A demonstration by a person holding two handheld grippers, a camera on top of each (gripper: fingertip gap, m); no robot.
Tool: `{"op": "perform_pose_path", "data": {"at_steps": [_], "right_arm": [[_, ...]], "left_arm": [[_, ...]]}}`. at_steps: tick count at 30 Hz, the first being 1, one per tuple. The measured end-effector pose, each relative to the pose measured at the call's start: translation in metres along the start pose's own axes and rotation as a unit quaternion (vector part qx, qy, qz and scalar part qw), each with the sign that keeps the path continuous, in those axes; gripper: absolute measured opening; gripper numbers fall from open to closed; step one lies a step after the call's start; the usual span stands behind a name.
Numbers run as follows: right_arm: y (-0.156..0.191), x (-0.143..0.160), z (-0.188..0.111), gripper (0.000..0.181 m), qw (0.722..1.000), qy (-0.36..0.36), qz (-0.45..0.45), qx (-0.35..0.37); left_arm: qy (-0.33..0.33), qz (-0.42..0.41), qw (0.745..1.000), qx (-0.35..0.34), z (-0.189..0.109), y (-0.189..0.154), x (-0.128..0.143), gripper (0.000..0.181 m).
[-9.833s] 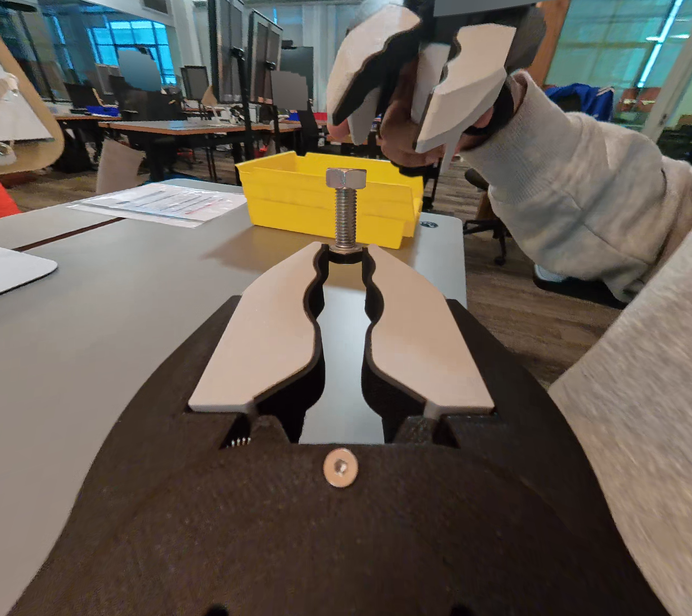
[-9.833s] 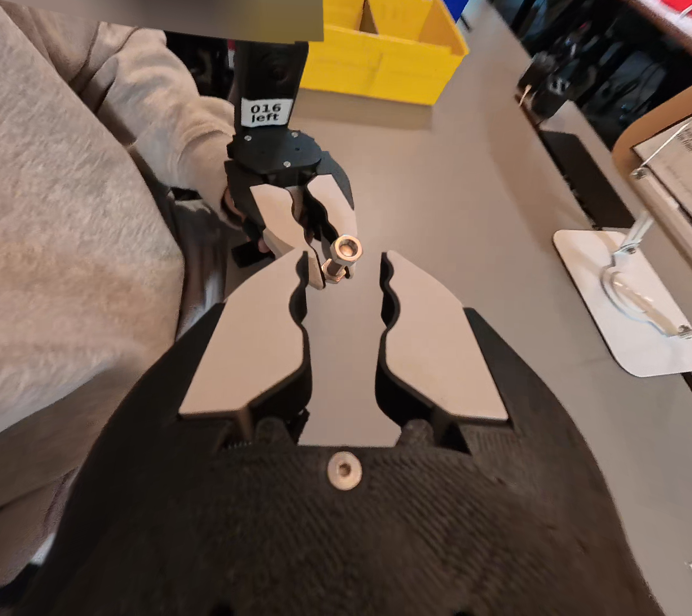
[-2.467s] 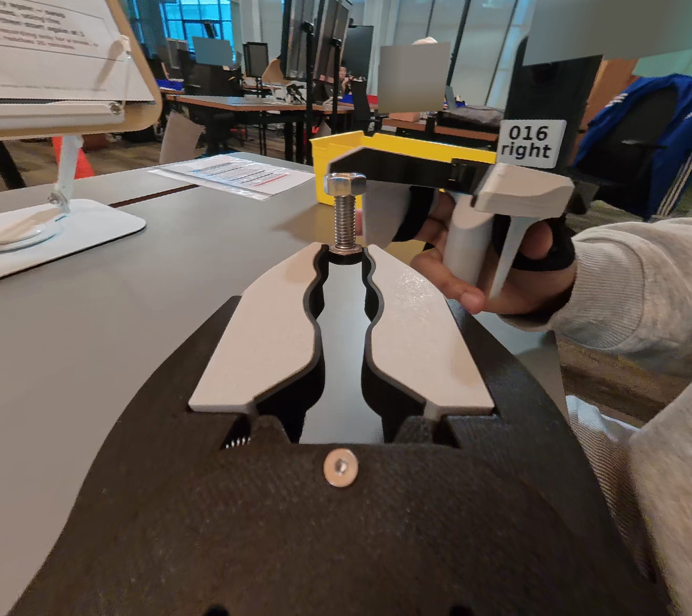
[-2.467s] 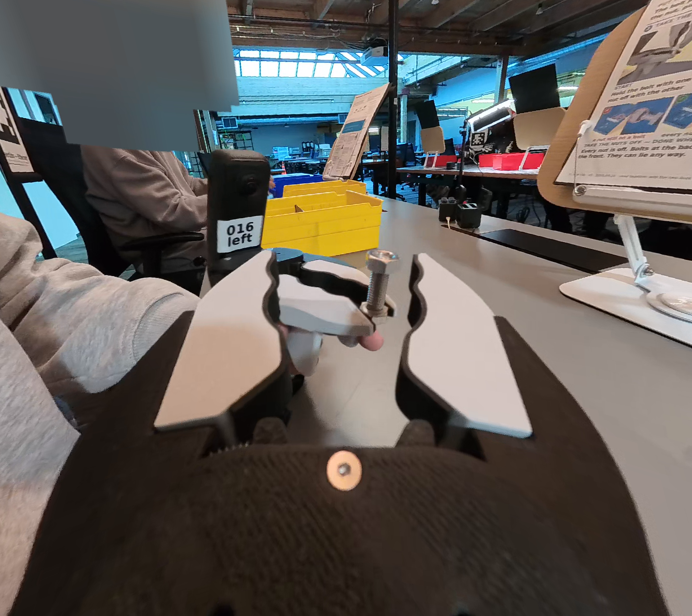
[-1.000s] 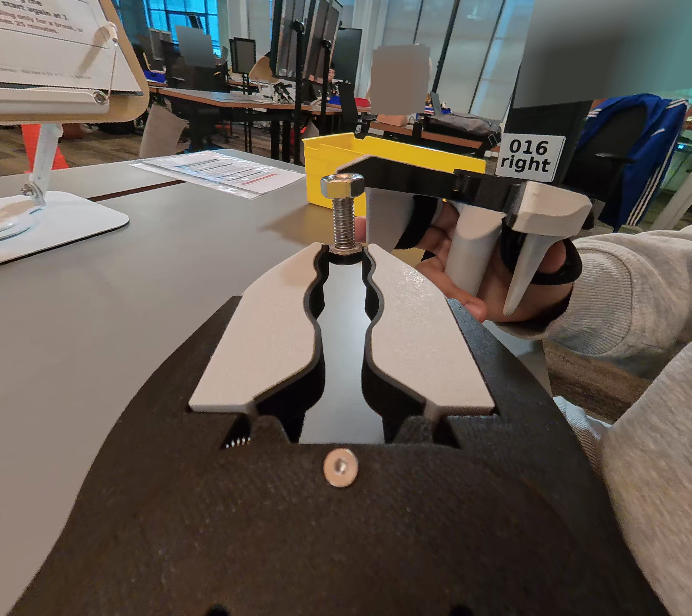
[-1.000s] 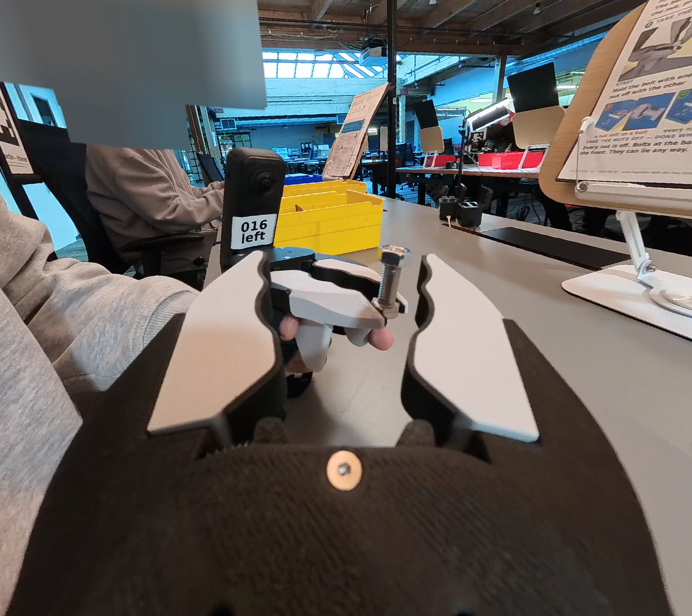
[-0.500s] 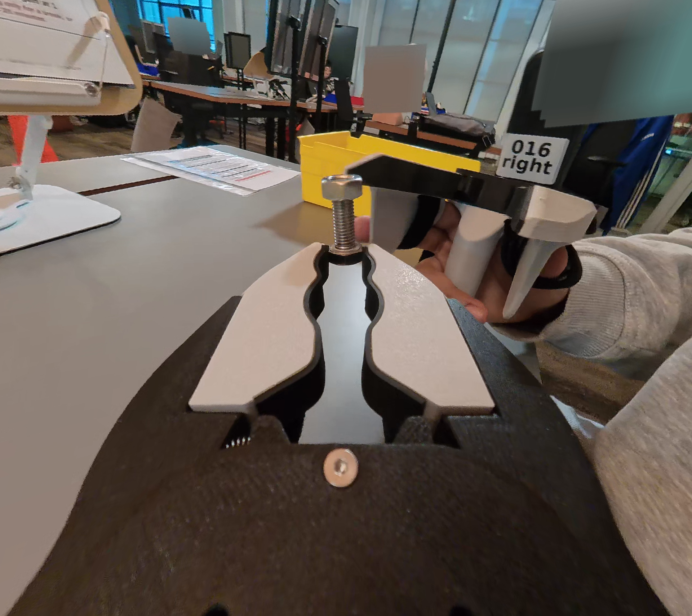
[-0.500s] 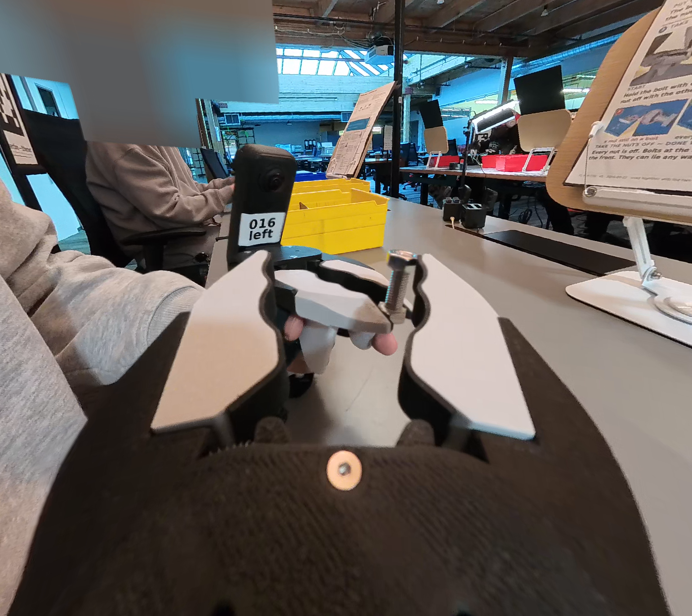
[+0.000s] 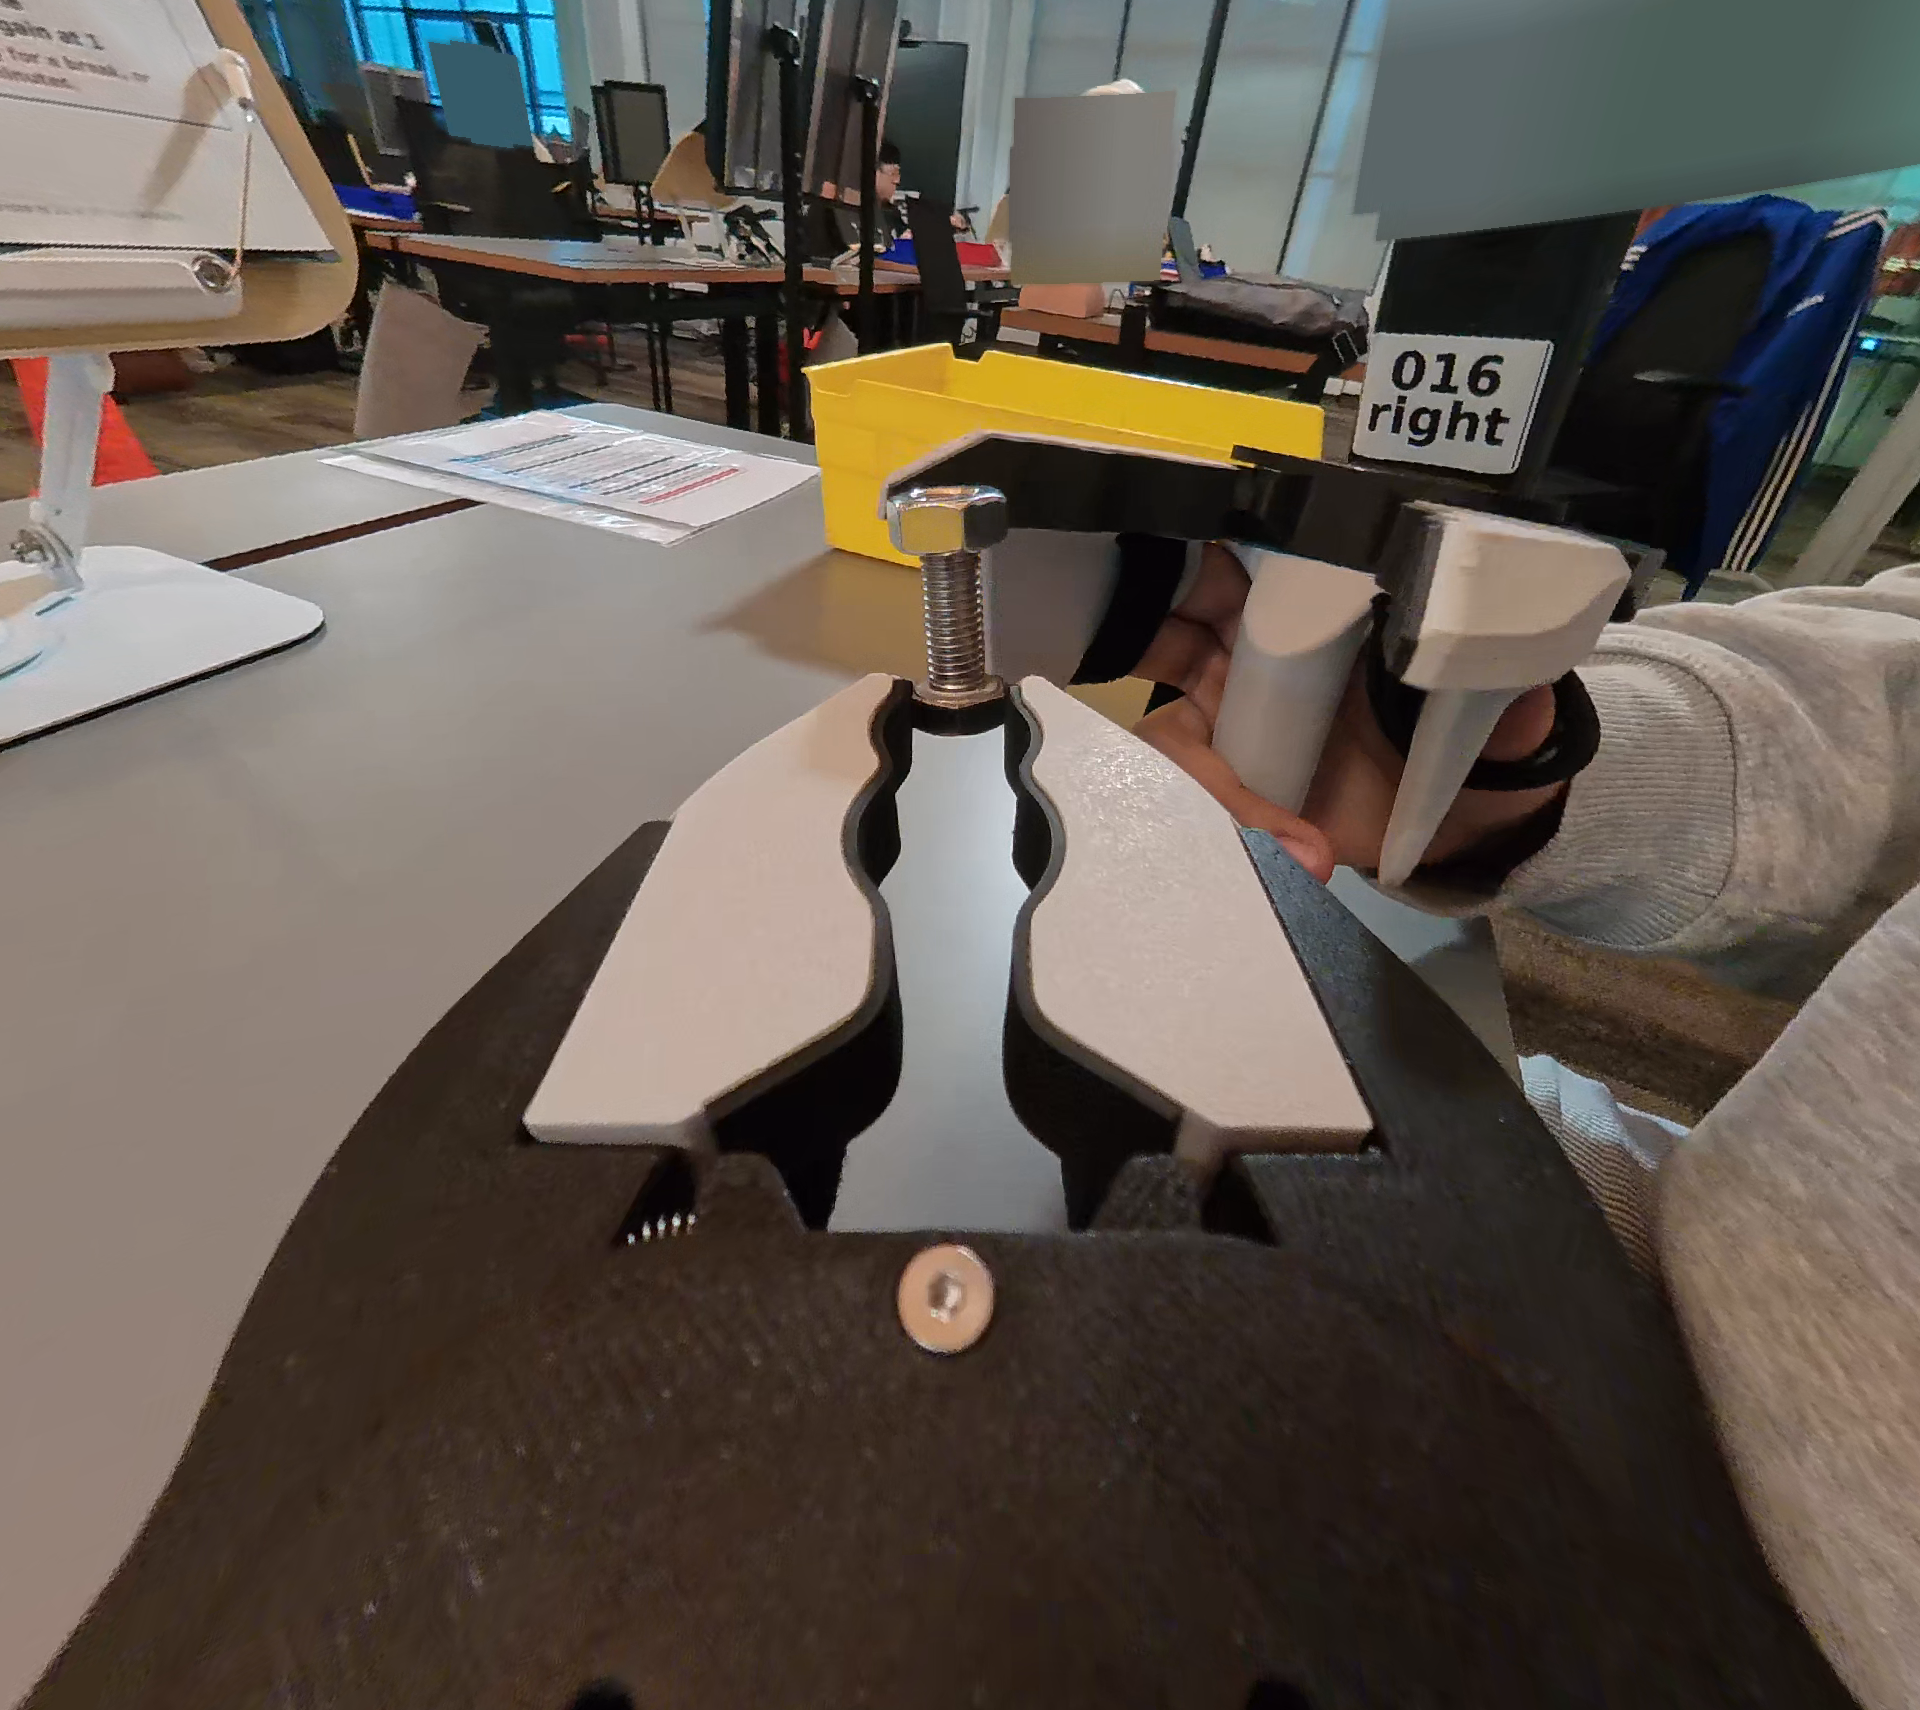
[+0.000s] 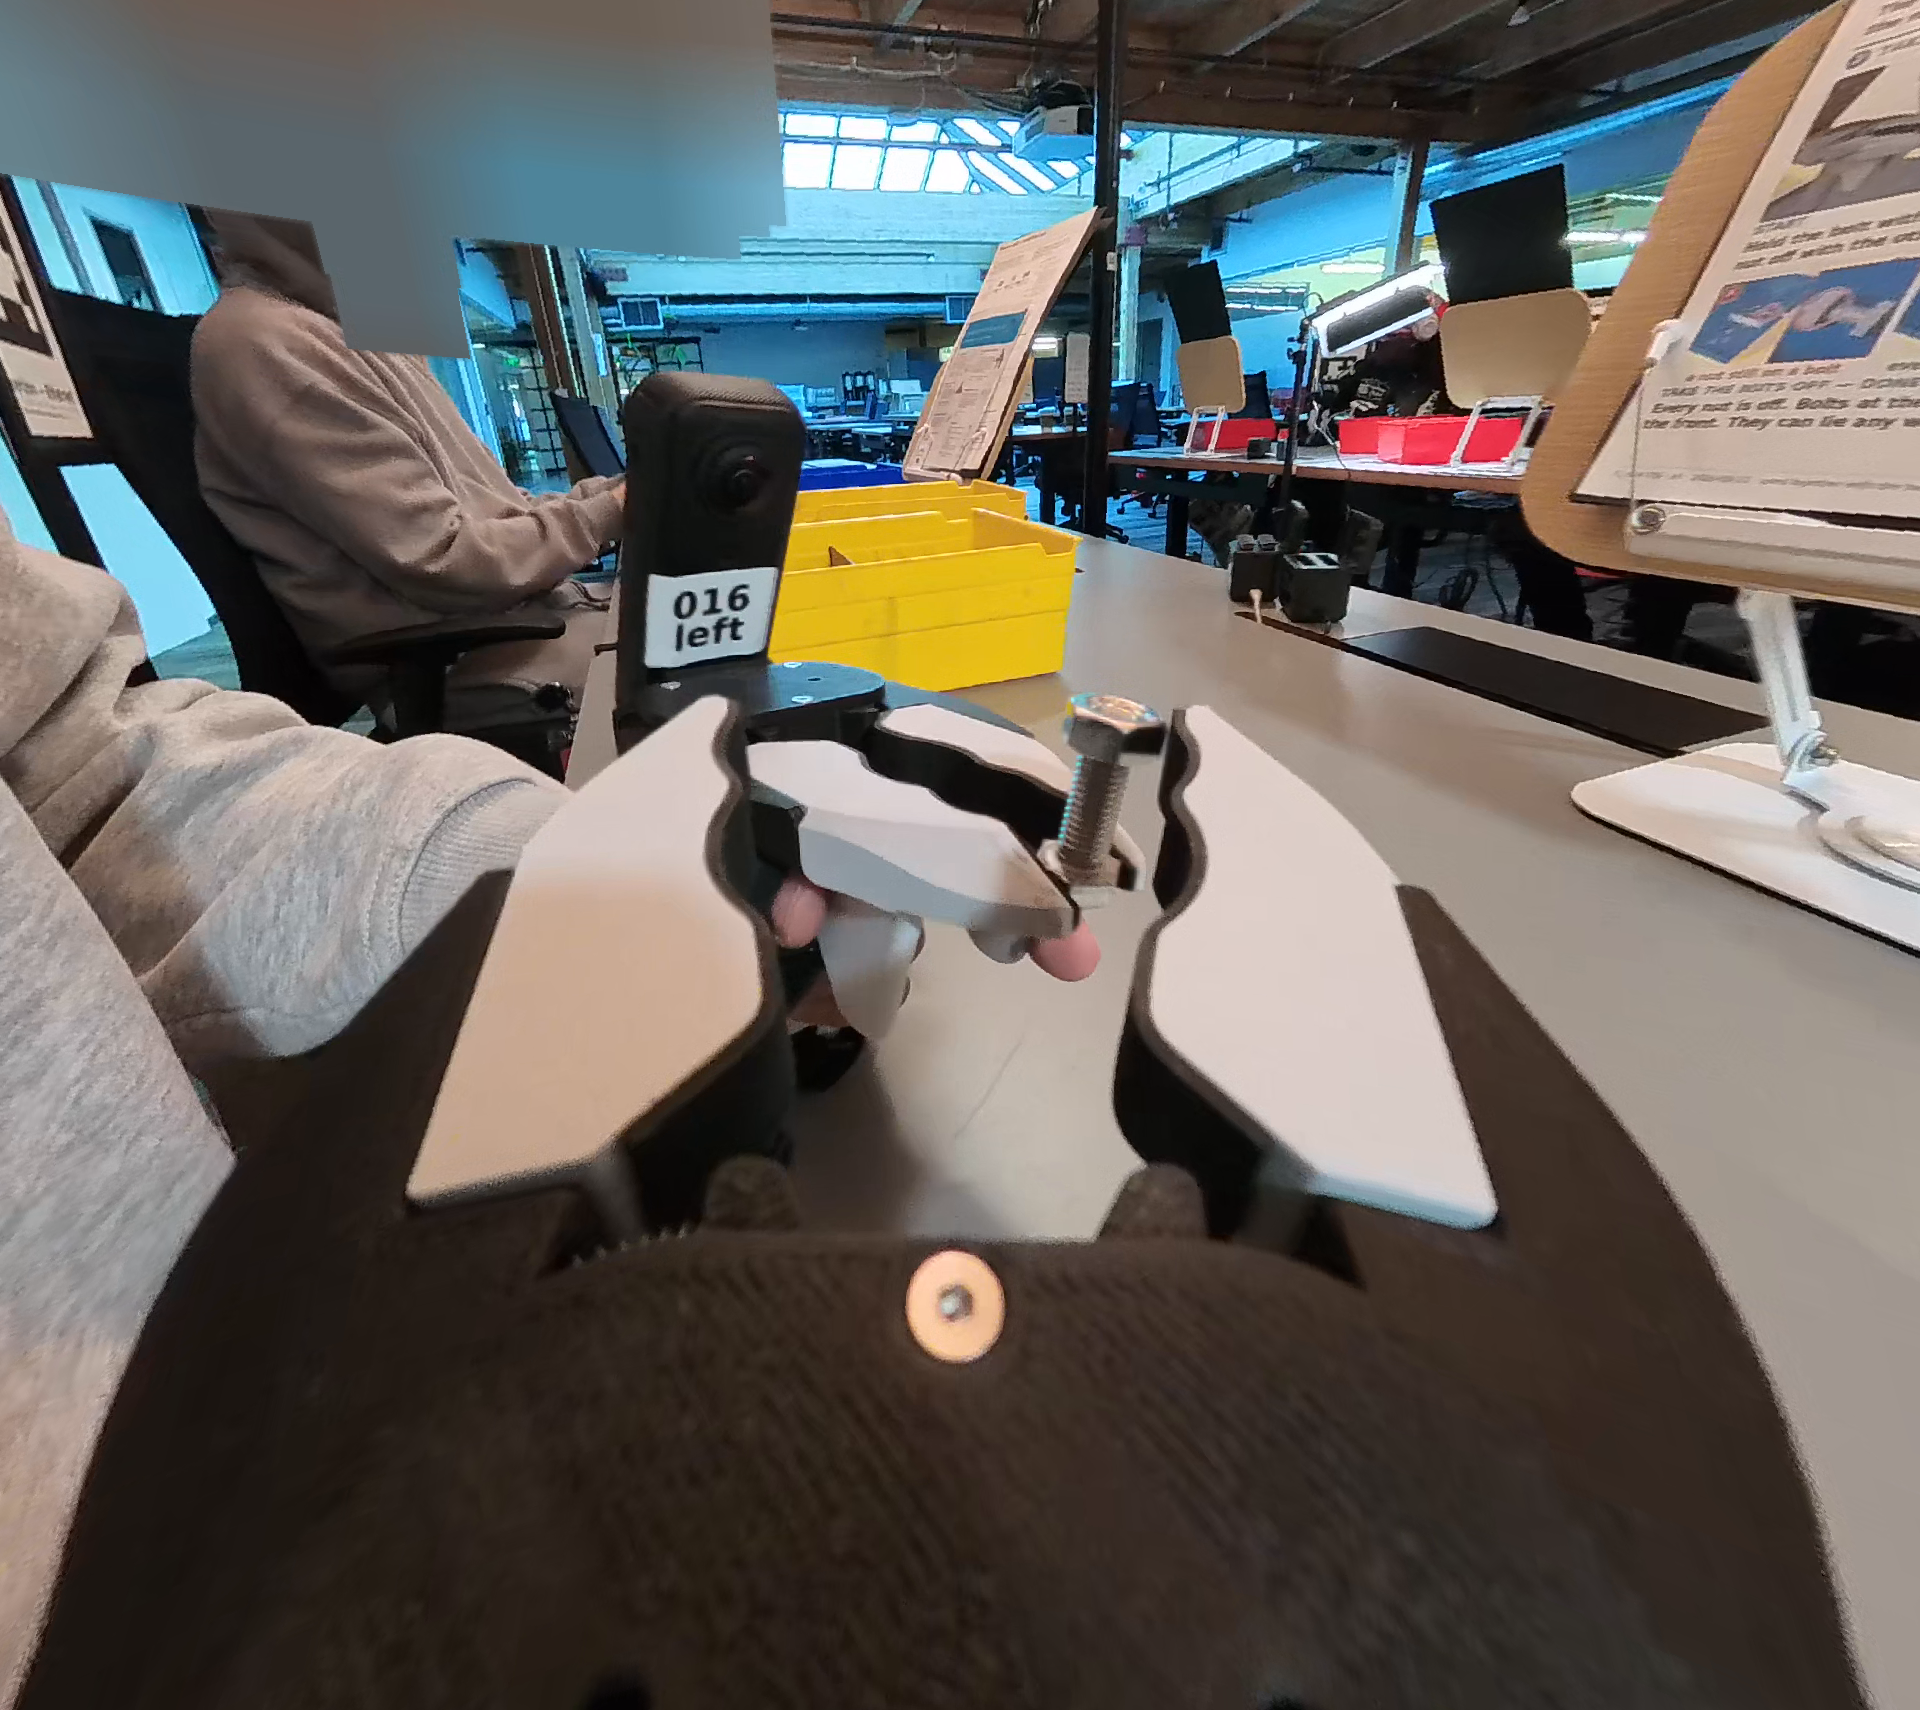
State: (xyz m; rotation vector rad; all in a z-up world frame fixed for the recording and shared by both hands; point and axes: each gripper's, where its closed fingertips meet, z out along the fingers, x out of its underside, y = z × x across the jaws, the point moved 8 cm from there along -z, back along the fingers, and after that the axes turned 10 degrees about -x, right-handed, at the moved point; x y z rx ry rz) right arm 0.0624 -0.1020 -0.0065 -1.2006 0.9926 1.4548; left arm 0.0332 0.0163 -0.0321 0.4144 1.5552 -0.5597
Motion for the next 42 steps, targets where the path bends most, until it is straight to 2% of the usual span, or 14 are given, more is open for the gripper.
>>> {"op": "perform_pose_path", "data": {"at_steps": [15, 22, 27, 30, 33, 36, 42], "right_arm": [[0.008, 0.001, 0.004, 0.068, 0.998, 0.031, -0.056, 0.000], [0.002, 0.001, 0.002, 0.080, 0.998, 0.019, -0.055, 0.024], [0.005, 0.006, 0.008, 0.096, 0.999, 0.024, -0.049, 0.005], [0.009, 0.006, 0.010, 0.098, 0.998, 0.024, -0.055, -0.003], [0.010, 0.006, 0.010, 0.097, 0.998, 0.028, -0.064, -0.004], [0.013, 0.008, 0.012, 0.087, 0.998, 0.041, -0.051, -0.027], [0.010, 0.004, 0.008, 0.085, 0.997, 0.031, -0.067, -0.004]], "left_arm": [[-0.005, -0.011, 1.000, -0.028, -0.003, 0.012, -0.001, 0.019], [0.000, 0.011, 1.000, -0.016, -0.002, 0.006, -0.001, 0.019], [0.004, 0.029, 1.000, -0.008, -0.001, 0.002, 0.000, 0.019], [0.003, 0.019, 1.000, -0.016, -0.002, 0.005, -0.001, 0.019], [-0.001, -0.008, 1.000, -0.026, -0.003, 0.011, -0.001, 0.019], [-0.004, -0.022, 0.999, -0.036, -0.004, 0.016, -0.001, 0.019], [0.001, 0.000, 0.999, -0.032, -0.003, 0.012, -0.001, 0.019]]}}
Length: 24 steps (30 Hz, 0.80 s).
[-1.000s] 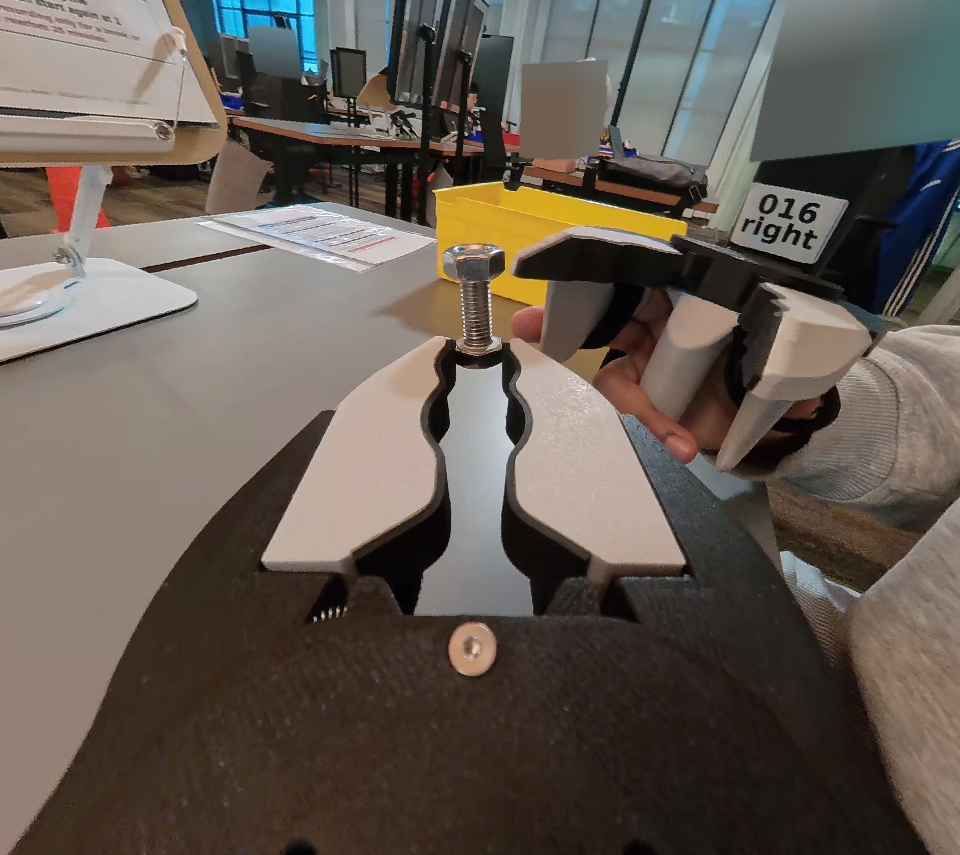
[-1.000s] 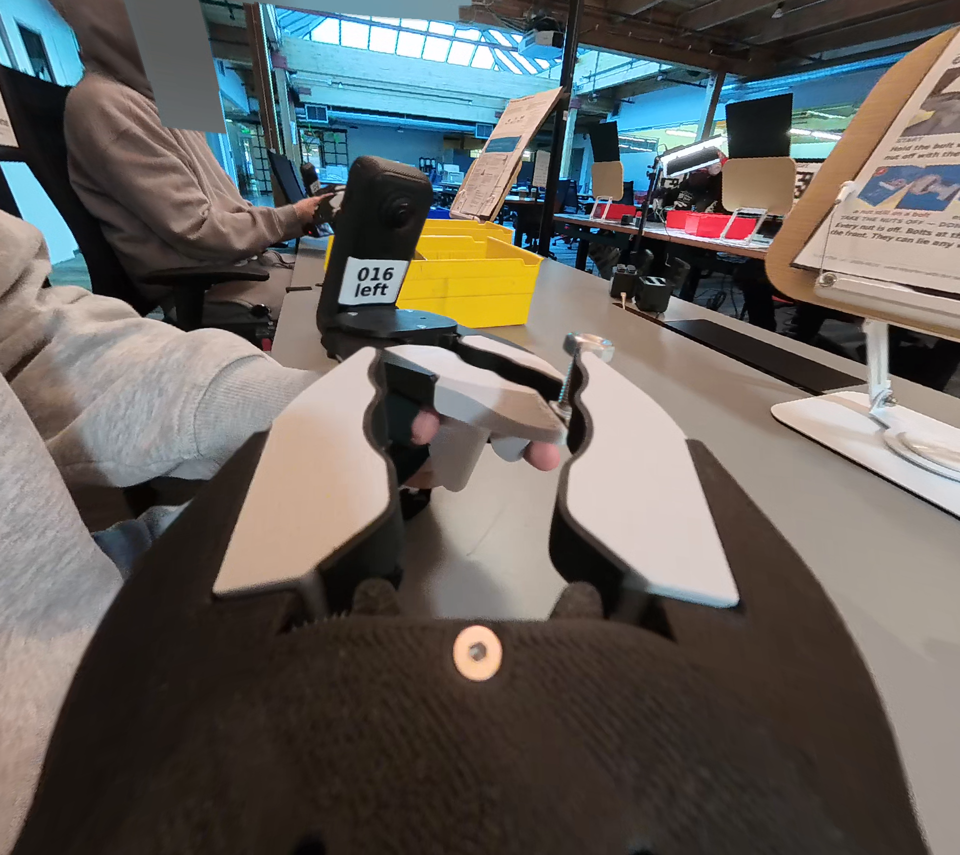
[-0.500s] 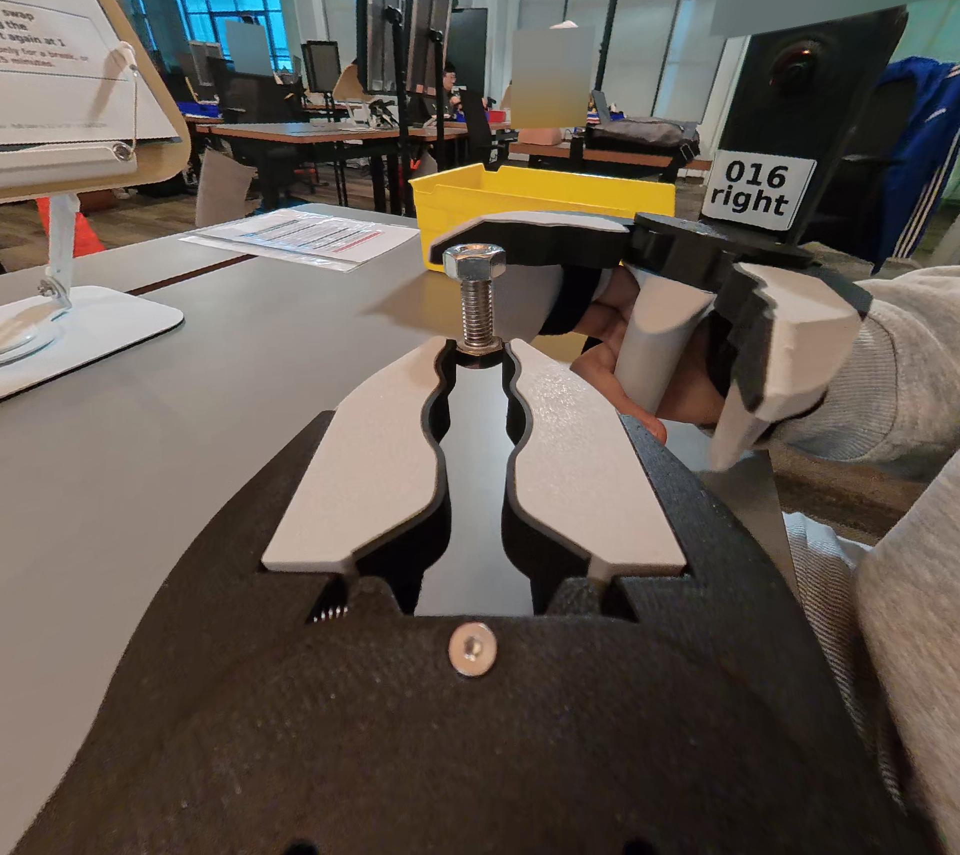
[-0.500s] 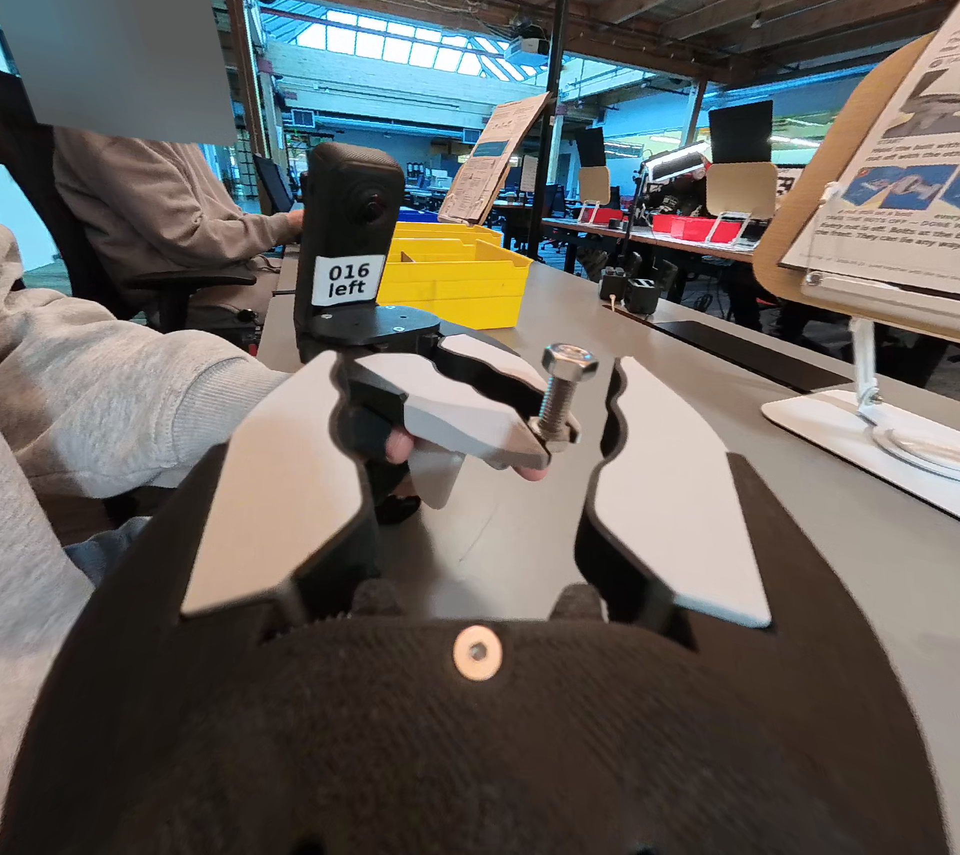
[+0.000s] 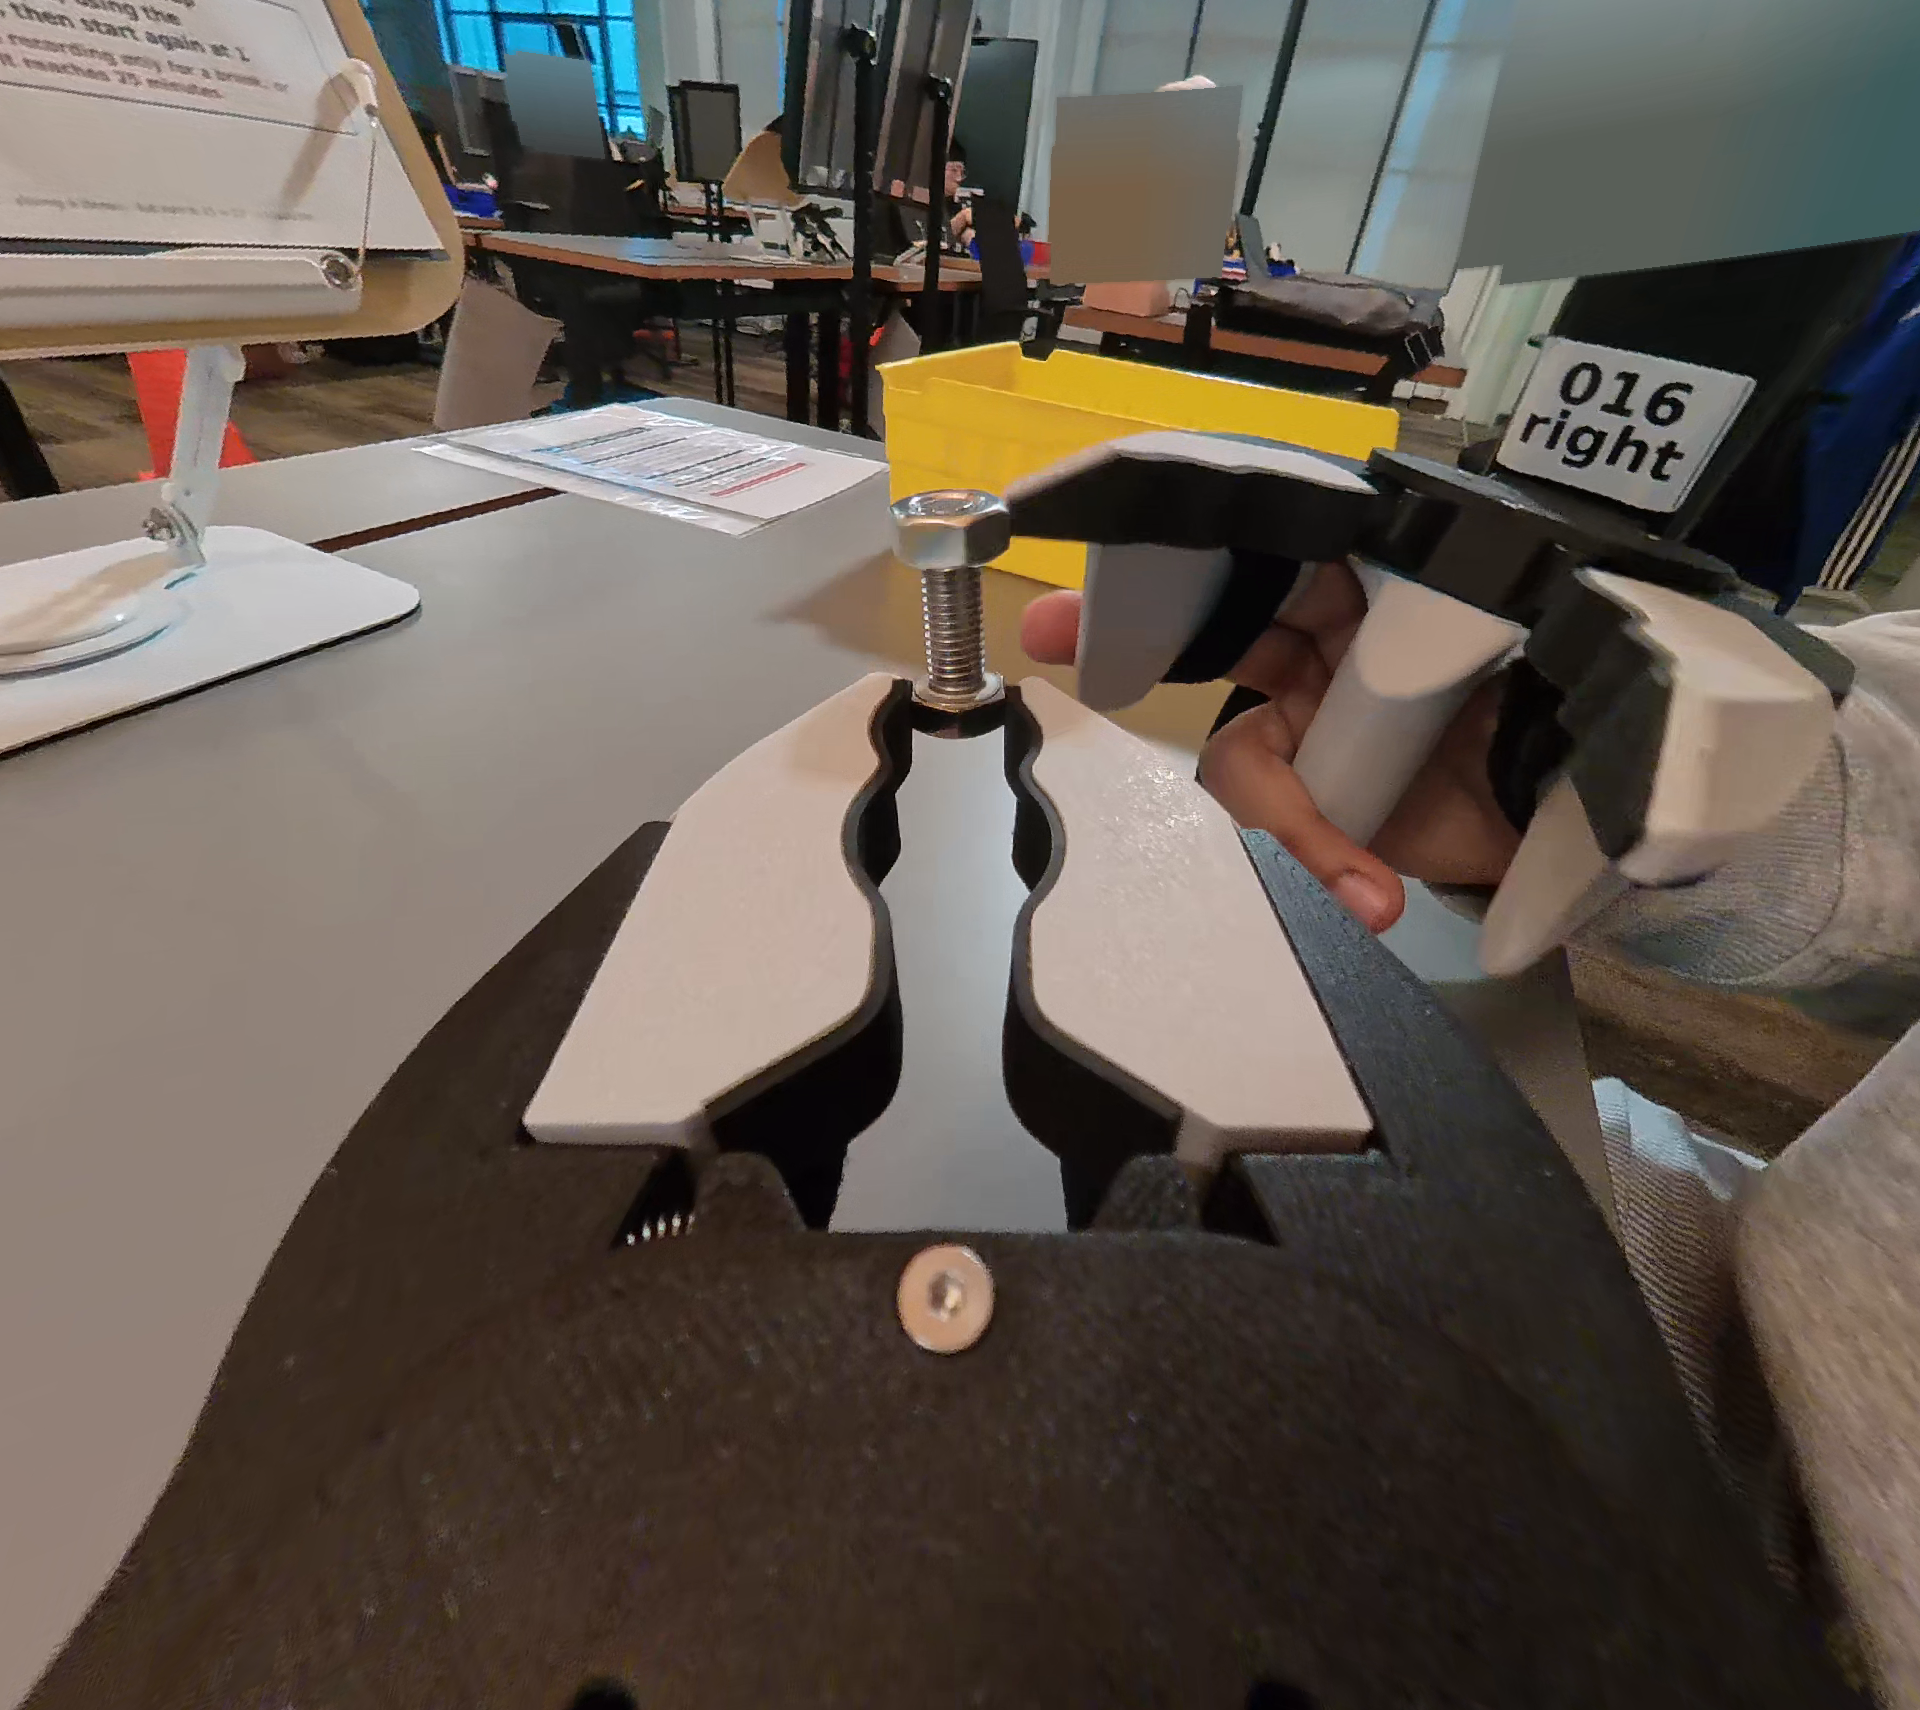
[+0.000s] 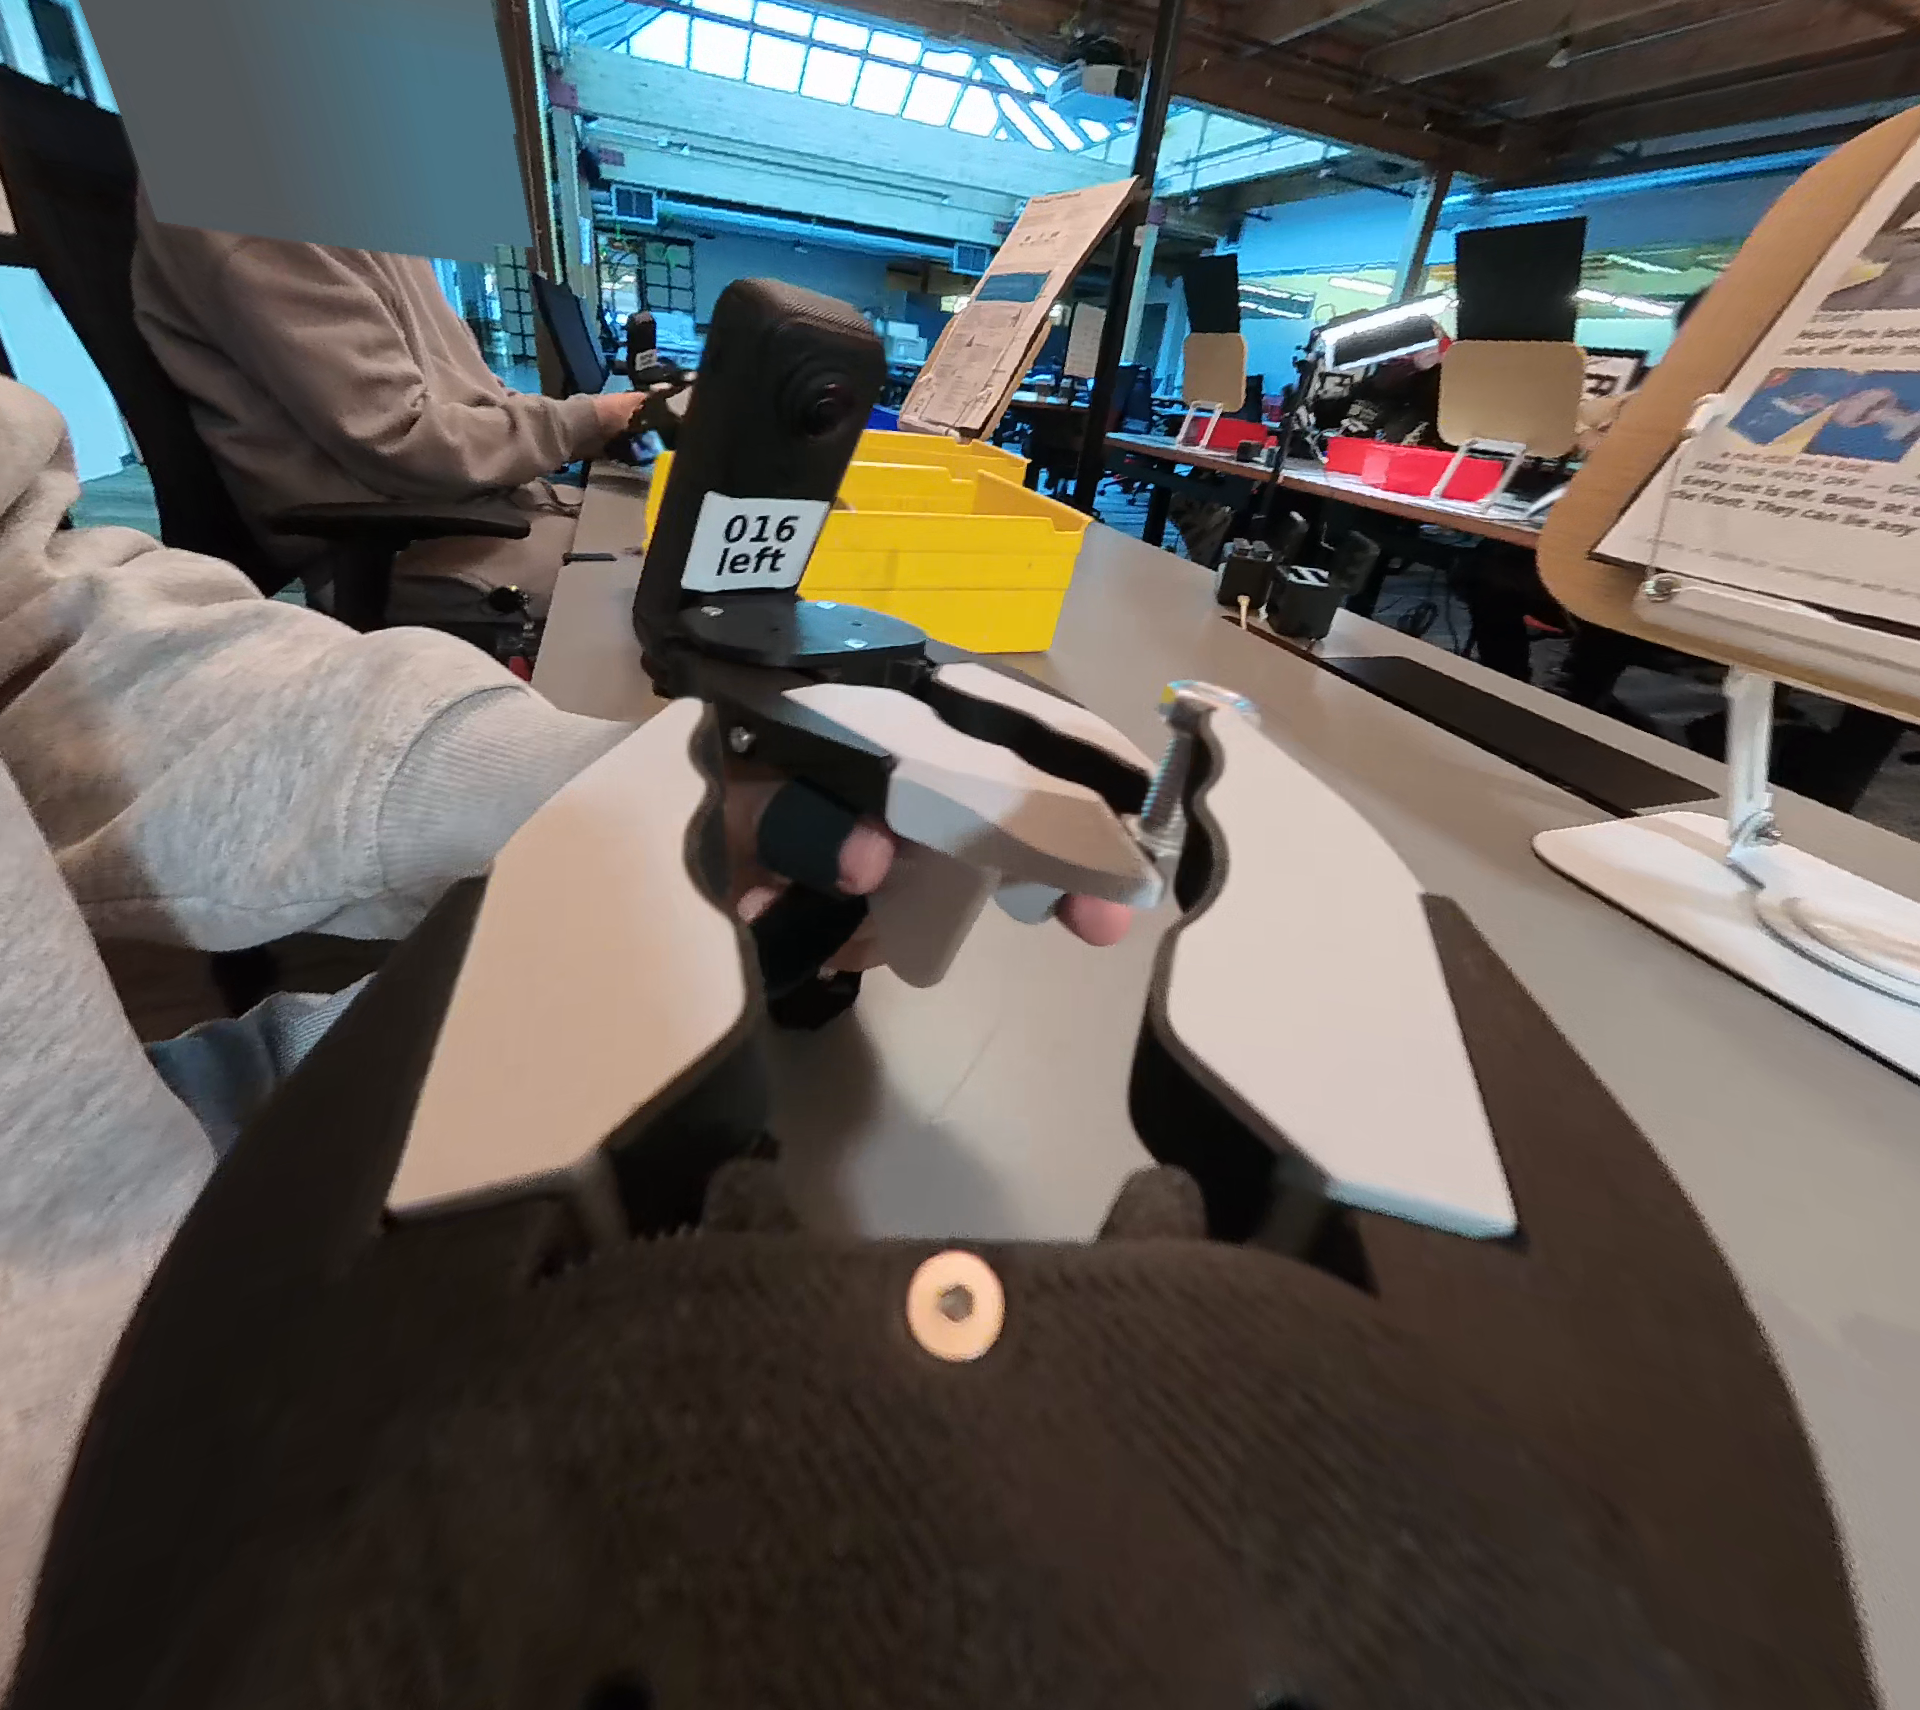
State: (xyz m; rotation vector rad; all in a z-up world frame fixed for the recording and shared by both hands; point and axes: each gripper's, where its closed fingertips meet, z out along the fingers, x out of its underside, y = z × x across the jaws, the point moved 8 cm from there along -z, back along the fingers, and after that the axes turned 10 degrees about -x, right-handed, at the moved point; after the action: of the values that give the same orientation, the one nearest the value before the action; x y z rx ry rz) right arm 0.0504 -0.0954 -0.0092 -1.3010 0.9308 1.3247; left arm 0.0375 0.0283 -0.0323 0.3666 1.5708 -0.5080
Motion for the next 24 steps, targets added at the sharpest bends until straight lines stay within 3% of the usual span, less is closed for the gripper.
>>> {"op": "perform_pose_path", "data": {"at_steps": [10, 17, 24], "right_arm": [[-0.008, 0.000, -0.004, 0.096, 0.999, -0.027, 0.039, 0.015], [-0.001, 0.001, 0.000, 0.088, 0.999, -0.013, 0.037, -0.011], [-0.005, 0.000, -0.003, 0.090, 0.999, -0.021, 0.037, 0.008]], "left_arm": [[0.001, 0.011, 1.000, 0.019, 0.001, -0.006, 0.000, 0.019], [-0.003, -0.035, 0.999, -0.008, 0.000, 0.005, 0.000, 0.019], [0.001, -0.006, 1.000, 0.000, 0.001, -0.001, 0.000, 0.019]]}}
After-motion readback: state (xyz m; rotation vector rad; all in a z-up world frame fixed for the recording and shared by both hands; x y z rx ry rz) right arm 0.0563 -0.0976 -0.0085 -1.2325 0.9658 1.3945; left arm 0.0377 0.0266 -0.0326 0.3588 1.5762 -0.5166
